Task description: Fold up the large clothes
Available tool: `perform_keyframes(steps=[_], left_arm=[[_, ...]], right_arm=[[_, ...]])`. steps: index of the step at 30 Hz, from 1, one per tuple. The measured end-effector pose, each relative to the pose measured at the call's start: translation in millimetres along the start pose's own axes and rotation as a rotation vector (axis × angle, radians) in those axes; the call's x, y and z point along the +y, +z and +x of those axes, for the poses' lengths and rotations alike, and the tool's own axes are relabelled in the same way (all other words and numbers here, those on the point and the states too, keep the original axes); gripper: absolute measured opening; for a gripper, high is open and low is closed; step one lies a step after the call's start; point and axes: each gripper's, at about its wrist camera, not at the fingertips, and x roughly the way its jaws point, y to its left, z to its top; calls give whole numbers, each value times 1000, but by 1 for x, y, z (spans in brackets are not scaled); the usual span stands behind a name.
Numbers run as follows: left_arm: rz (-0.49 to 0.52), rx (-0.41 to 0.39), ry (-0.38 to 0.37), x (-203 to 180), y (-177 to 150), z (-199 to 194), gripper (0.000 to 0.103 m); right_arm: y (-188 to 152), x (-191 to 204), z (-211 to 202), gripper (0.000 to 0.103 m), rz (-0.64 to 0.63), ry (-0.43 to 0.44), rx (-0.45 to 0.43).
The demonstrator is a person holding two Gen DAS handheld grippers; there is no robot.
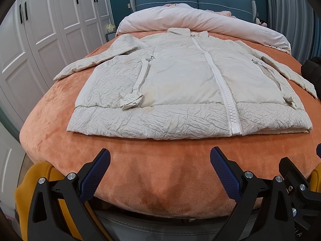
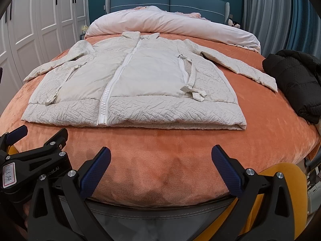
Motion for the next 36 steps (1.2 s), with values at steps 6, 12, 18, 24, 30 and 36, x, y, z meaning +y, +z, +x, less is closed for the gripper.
perform_keyframes(steps=[6, 12, 18, 24, 30, 36], left_arm=[[0, 1, 0, 0, 0, 0, 97], [-1, 1, 1, 0, 0, 0, 97], [0, 2, 1, 0, 0, 0, 97], [-7, 8, -4, 2, -1, 0, 97], [-8, 8, -4, 3, -2, 0, 97], [-7, 9, -4, 3, -2, 0, 97]], right_arm=[[0, 0, 0, 98, 0, 0, 0], [0, 0, 0, 98, 0, 1, 0], [0, 0, 0, 98, 1, 1, 1], [0, 0, 0, 98, 1, 2, 0], [-1, 2, 0, 98, 1, 2, 0], [-3, 2, 0, 98, 1, 3, 3]])
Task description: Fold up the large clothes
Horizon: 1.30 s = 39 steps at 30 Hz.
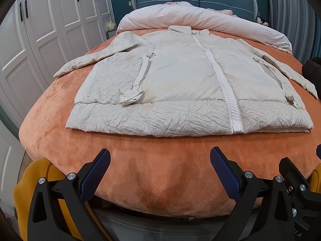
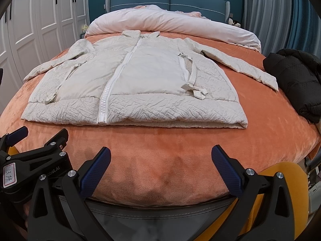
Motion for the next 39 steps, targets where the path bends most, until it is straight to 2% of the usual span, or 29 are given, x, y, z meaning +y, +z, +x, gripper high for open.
perform_keyframes(steps=[7, 12, 17, 21, 24, 28, 33, 39], left_arm=[[-4, 4, -2, 3, -4, 2, 97], [-10, 24, -31, 9, -5, 5, 97], [-30, -17, -23, 19, 13, -1, 97], [-46, -54, 18, 34, 33, 0, 97], [-66, -65, 30, 46, 52, 6, 97], [-113, -41, 13, 62, 81, 24, 97], [-145, -40, 25, 67, 109, 41, 97], [-158, -30, 52, 61, 141, 72, 97]], right_arm=[[-3, 0, 3, 98, 2, 5, 6], [-1, -4, 9, 98, 15, 44, 17], [18, -37, 17, 98, 118, 81, 24], [49, -104, 36, 98, 278, 74, 17], [74, -159, 52, 98, 353, 15, -7], [109, -246, 82, 98, 486, -50, -27], [126, -344, 135, 98, 716, -109, 3], [128, -417, 194, 98, 954, -114, 36]])
